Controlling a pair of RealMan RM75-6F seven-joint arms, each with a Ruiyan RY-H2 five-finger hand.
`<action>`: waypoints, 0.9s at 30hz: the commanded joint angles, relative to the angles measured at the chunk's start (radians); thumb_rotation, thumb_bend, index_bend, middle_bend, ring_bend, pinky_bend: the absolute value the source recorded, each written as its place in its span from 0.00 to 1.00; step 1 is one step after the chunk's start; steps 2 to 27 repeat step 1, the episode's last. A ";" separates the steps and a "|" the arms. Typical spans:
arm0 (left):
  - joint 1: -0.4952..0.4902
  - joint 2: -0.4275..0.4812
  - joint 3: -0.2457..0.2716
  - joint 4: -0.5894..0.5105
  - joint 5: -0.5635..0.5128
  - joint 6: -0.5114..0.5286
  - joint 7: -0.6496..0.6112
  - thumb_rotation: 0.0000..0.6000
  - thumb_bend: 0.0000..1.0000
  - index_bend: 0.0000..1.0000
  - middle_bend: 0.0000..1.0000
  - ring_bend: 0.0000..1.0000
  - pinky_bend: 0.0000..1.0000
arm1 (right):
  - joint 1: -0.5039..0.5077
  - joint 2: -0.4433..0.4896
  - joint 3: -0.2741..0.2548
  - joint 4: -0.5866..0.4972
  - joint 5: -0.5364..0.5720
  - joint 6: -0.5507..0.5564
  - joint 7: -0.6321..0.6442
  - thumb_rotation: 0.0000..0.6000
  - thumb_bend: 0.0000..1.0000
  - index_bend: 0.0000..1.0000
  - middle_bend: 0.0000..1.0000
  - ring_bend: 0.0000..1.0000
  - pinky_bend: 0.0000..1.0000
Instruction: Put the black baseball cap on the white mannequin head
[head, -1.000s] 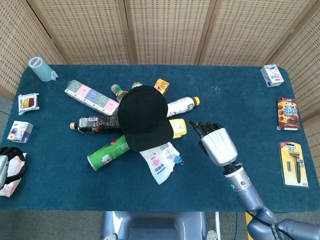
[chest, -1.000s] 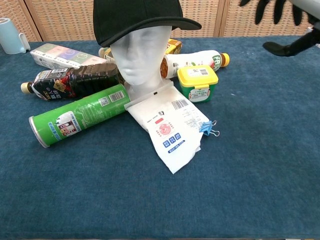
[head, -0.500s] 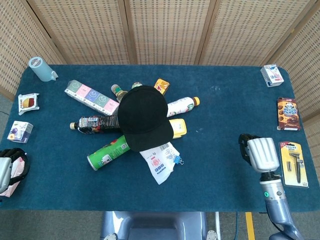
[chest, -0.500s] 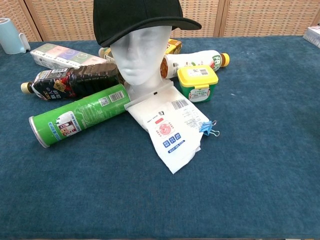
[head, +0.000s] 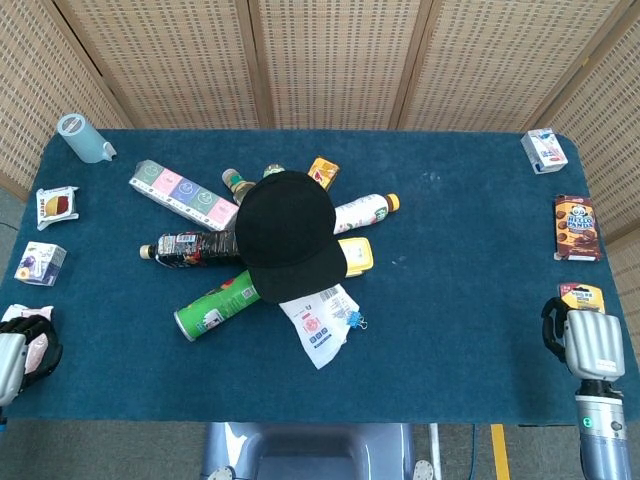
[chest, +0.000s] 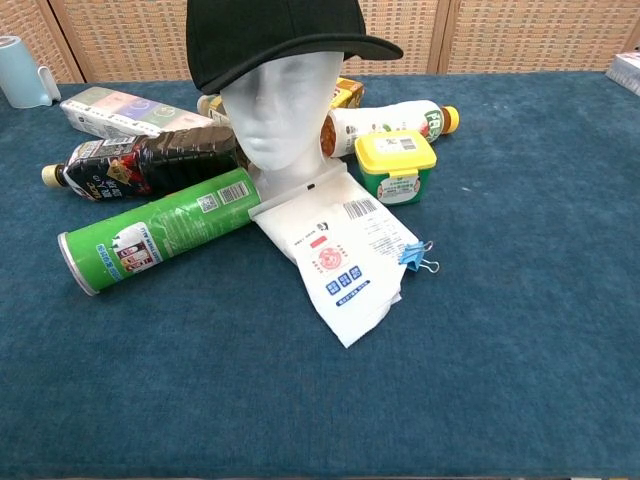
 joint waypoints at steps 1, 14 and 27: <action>0.002 0.008 -0.002 -0.010 0.001 0.005 0.007 1.00 0.36 0.58 0.46 0.39 0.41 | -0.003 -0.002 0.006 0.003 -0.006 -0.004 0.013 1.00 0.62 0.65 0.75 0.86 0.94; 0.002 0.008 -0.002 -0.010 0.001 0.005 0.007 1.00 0.36 0.58 0.46 0.39 0.41 | -0.003 -0.002 0.006 0.003 -0.006 -0.004 0.013 1.00 0.62 0.65 0.75 0.86 0.94; 0.002 0.008 -0.002 -0.010 0.001 0.005 0.007 1.00 0.36 0.58 0.46 0.39 0.41 | -0.003 -0.002 0.006 0.003 -0.006 -0.004 0.013 1.00 0.62 0.65 0.75 0.86 0.94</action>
